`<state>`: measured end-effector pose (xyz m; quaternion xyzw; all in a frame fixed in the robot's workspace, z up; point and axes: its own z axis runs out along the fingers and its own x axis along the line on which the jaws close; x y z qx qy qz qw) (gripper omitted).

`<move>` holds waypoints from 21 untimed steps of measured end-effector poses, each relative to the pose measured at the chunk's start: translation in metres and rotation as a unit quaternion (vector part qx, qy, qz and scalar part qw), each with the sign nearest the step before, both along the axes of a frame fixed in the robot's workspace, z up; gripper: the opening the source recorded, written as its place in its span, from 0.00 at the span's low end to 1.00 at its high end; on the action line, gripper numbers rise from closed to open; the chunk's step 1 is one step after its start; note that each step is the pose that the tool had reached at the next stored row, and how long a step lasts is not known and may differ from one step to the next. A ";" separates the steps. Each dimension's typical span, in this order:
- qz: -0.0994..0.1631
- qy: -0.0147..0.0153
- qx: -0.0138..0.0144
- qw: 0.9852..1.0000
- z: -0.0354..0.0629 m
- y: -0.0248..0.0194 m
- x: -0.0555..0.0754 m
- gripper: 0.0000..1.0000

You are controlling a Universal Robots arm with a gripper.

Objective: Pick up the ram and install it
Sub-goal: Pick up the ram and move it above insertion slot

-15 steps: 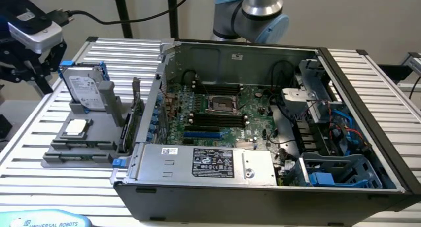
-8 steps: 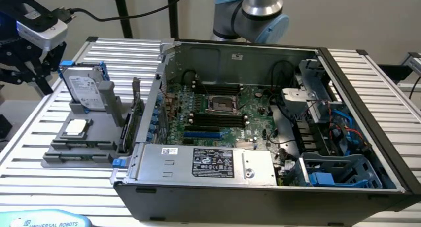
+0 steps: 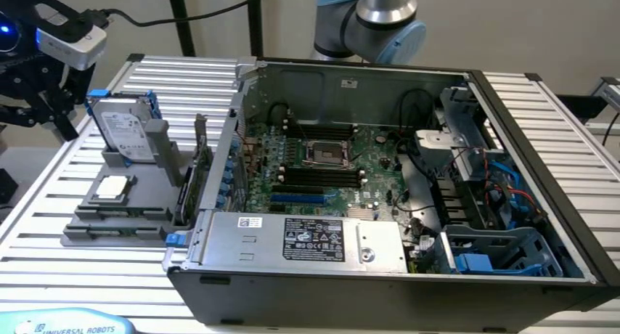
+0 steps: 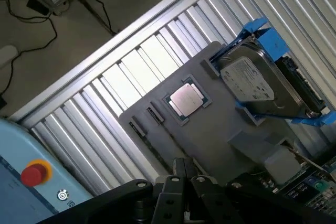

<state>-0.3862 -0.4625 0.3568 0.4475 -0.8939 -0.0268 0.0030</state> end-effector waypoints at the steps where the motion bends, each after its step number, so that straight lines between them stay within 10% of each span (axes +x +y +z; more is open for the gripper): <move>1: 0.009 0.000 0.000 1.000 -0.0003 0.0000 0.000 0.11; 10: 0.090 0.000 0.000 0.996 -0.0023 0.0000 0.000 0.11; 21: 0.190 0.000 0.000 0.982 -0.0072 0.0000 0.000 0.11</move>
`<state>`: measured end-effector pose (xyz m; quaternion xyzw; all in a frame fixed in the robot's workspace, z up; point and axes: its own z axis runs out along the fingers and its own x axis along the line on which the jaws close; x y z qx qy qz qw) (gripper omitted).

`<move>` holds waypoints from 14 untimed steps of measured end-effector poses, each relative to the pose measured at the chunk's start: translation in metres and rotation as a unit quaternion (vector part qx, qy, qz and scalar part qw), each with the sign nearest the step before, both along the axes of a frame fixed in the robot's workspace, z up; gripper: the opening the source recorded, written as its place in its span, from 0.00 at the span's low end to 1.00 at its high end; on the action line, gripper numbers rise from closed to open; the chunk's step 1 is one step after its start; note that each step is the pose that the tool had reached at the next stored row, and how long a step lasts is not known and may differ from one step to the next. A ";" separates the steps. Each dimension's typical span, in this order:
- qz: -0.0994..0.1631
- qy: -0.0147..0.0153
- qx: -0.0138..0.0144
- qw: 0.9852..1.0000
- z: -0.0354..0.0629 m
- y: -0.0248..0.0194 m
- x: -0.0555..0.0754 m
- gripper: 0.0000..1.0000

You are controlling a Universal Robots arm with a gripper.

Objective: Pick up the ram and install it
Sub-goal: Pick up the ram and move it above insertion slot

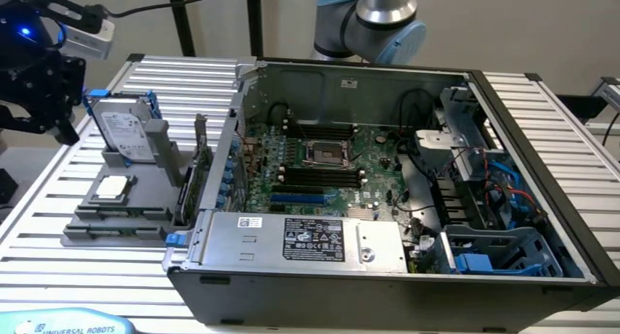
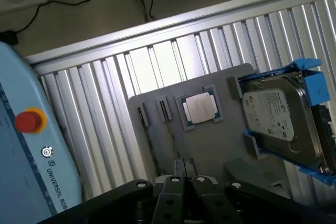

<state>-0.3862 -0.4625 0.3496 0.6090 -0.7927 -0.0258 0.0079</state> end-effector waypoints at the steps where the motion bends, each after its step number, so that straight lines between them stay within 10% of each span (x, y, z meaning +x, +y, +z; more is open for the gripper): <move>1: 0.009 0.000 0.000 1.000 -0.0006 0.0000 0.000 0.11; 14: 0.111 0.000 0.000 0.994 -0.0122 0.0000 0.002 0.11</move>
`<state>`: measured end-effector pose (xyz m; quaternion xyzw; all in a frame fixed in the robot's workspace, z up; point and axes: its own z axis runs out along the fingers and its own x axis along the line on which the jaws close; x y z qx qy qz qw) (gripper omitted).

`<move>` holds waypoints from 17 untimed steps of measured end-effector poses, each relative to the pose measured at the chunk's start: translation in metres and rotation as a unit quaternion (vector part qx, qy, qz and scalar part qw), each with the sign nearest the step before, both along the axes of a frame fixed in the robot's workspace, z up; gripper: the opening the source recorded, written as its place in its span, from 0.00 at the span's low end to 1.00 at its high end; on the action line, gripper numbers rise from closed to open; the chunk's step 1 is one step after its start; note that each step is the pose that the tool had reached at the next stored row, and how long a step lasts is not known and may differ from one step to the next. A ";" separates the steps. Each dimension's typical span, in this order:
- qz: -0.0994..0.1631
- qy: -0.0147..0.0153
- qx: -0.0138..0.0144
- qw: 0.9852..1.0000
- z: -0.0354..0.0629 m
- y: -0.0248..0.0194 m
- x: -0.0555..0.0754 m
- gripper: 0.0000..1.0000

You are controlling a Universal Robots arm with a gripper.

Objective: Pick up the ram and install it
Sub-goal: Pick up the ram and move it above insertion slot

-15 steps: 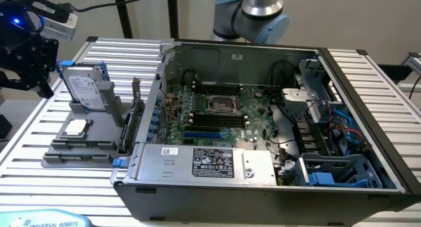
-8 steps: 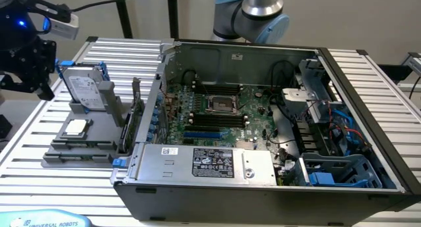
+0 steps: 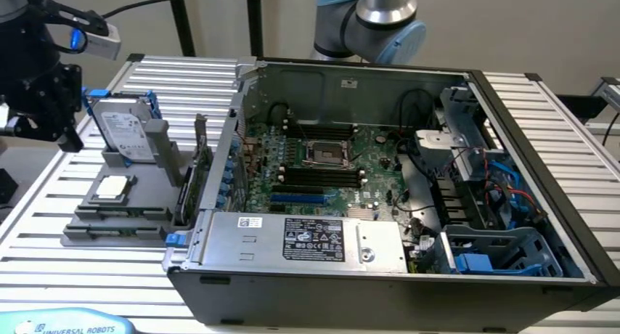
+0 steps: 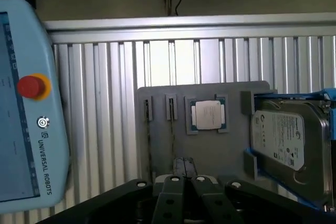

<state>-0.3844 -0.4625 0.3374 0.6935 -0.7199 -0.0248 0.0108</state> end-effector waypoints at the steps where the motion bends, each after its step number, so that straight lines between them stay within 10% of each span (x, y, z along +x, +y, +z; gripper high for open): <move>1: 0.004 0.000 0.000 1.000 -0.0012 -0.0001 0.001 0.11; 17: 0.011 0.000 0.001 1.000 -0.0196 -0.0160 0.013 0.18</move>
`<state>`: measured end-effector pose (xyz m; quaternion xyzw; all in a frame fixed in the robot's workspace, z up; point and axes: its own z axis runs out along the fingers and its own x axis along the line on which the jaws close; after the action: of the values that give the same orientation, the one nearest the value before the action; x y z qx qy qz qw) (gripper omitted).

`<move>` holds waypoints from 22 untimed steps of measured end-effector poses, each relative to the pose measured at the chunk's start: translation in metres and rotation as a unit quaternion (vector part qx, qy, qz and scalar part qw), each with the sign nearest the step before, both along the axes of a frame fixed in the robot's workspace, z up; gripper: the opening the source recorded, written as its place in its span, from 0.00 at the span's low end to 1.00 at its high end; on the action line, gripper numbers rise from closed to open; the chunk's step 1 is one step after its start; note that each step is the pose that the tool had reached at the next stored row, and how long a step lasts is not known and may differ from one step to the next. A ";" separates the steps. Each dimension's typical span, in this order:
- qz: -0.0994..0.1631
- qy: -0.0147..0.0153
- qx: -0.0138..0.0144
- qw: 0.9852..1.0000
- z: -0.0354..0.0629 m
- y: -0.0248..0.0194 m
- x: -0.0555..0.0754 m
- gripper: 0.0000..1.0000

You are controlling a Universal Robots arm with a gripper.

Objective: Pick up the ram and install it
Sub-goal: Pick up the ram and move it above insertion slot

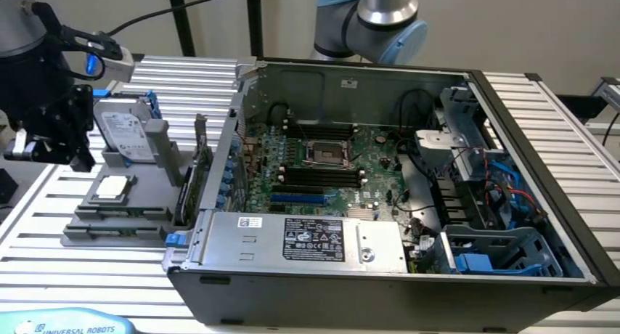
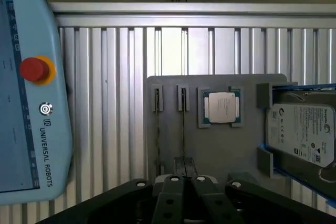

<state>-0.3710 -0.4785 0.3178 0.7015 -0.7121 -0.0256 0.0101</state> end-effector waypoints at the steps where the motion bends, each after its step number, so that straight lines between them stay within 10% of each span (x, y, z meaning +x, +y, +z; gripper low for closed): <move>1: 0.001 0.000 0.000 1.000 -0.0018 -0.0006 0.000 0.18; 5: 0.004 0.000 0.000 1.000 -0.0090 -0.0030 0.002 0.31; 22: 0.017 0.000 0.000 1.000 -0.0400 -0.0082 0.002 0.31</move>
<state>-0.3694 -0.4867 0.2778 0.7133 -0.7003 -0.0254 0.0105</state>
